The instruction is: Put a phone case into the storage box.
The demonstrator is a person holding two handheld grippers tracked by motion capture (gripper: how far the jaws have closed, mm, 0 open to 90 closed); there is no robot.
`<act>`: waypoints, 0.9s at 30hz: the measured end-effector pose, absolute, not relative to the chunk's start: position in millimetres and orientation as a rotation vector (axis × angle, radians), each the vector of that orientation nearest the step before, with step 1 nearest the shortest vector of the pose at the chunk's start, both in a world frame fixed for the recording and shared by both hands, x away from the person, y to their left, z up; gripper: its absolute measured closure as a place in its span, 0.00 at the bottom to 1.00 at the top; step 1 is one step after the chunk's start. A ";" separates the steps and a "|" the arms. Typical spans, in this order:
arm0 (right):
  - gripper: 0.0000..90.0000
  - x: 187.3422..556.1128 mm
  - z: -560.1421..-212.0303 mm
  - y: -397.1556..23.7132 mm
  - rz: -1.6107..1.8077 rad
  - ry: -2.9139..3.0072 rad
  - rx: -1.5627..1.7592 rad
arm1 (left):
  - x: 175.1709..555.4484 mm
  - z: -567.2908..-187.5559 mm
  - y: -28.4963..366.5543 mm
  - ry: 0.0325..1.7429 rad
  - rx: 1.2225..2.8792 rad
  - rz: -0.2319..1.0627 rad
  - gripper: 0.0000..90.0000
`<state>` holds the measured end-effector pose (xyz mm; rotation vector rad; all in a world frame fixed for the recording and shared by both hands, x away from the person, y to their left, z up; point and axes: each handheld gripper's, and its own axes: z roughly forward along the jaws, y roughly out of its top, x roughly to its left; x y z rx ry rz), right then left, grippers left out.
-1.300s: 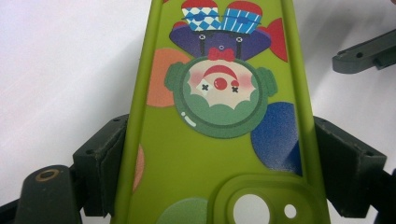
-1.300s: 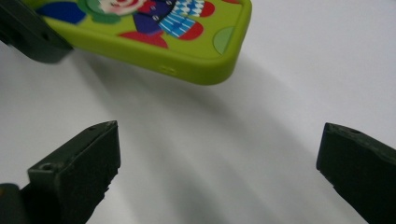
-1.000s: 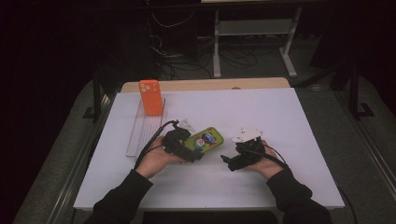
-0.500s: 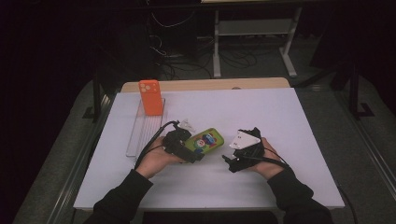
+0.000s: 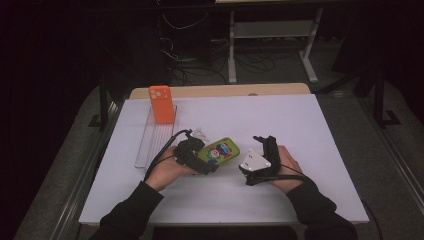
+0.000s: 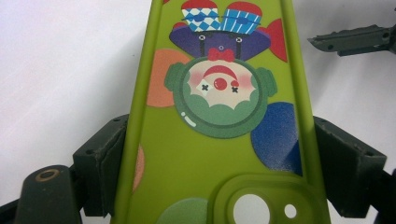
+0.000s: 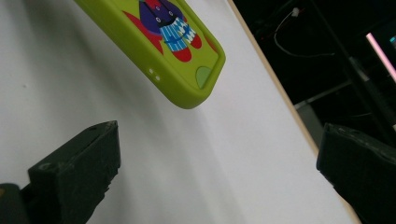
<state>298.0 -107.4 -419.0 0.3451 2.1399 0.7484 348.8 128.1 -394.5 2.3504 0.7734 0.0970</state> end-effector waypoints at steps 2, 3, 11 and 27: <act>0.00 296.4 -419.8 -106.1 0.724 2.123 0.318 | 348.7 -394.5 127.9 0.770 2.353 0.095 0.17; 0.00 295.6 -420.8 -105.4 0.713 2.109 0.306 | 349.1 -394.2 128.4 0.758 2.367 0.095 0.17; 0.00 294.4 -423.0 -105.0 0.623 2.043 0.158 | 349.8 -393.9 128.9 0.748 2.383 0.094 0.17; 0.00 286.7 -426.9 -96.8 0.510 1.925 -0.013 | 350.4 -391.9 127.2 0.766 2.347 0.067 0.17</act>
